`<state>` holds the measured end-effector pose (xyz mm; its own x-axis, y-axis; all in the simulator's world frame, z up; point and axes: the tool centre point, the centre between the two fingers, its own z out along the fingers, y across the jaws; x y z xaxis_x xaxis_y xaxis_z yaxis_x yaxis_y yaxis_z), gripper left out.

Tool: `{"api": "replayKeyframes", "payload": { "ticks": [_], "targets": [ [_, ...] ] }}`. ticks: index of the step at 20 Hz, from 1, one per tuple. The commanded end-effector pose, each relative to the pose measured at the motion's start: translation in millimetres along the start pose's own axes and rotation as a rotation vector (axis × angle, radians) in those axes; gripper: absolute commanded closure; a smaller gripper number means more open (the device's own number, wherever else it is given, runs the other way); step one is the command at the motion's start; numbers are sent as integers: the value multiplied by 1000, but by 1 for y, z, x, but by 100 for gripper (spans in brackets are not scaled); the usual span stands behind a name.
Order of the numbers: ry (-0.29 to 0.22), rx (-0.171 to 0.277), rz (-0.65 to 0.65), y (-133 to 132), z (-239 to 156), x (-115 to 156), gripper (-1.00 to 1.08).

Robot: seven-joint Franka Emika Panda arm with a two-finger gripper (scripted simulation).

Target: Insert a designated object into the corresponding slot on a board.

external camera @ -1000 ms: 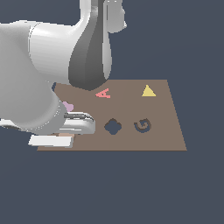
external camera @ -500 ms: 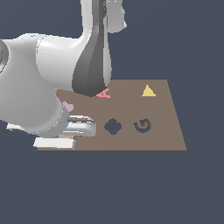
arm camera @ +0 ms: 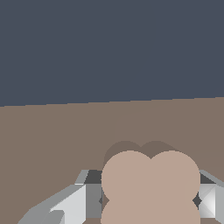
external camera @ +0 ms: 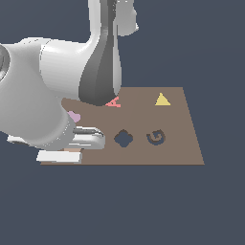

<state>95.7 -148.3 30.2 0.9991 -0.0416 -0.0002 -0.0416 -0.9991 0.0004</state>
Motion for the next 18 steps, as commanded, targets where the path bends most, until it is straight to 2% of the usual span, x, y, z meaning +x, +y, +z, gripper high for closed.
{"api": "replayKeyframes", "payload": {
  "ticks": [1,10,18],
  "targets": [
    [0,0,0,0,0,0,108],
    [0,0,46,-1,0,-4,108],
    [0,0,184,-4,-1,-16,108]
  ]
}}
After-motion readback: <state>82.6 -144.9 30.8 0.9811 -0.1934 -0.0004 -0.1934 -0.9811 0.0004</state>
